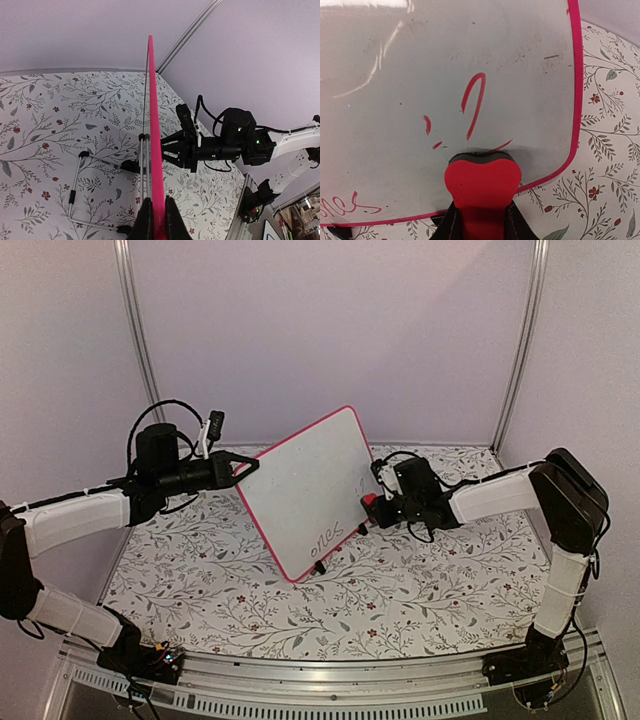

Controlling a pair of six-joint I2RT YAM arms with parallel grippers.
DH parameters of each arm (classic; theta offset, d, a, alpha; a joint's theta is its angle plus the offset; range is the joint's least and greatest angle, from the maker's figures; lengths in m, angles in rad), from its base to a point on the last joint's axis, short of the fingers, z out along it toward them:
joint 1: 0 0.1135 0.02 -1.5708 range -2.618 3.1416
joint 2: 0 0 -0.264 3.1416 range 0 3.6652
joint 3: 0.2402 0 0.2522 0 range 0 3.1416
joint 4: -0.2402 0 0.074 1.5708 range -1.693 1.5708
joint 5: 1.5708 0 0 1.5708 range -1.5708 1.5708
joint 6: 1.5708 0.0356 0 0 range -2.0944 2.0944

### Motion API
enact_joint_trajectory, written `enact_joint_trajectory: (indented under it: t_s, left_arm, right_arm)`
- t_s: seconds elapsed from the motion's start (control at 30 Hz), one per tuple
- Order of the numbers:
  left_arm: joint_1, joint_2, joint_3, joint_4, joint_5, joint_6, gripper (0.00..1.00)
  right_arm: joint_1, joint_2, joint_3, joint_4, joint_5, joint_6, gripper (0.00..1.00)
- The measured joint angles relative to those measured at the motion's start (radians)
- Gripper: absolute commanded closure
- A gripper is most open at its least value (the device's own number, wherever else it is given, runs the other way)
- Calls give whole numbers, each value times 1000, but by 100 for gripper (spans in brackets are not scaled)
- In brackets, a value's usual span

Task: Erase the whiteboard
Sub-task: Erase the whiteboard at the center of the board.

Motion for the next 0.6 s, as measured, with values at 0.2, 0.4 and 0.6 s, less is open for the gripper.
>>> enact_joint_trajectory:
  t_s: [0.2,0.4,0.6]
  left_arm:
    - [0,0,0,0,0,-1,100]
    - [0,0,0,-2,5,-1,100]
    - [0,0,0,-3,8,-2,100]
  right_arm:
    - [-6,0,113,-59,1,-8,77]
    - [-15,0,227,-57,-2,-27,77]
    - [-23,4,235,-50,-23,-27,77]
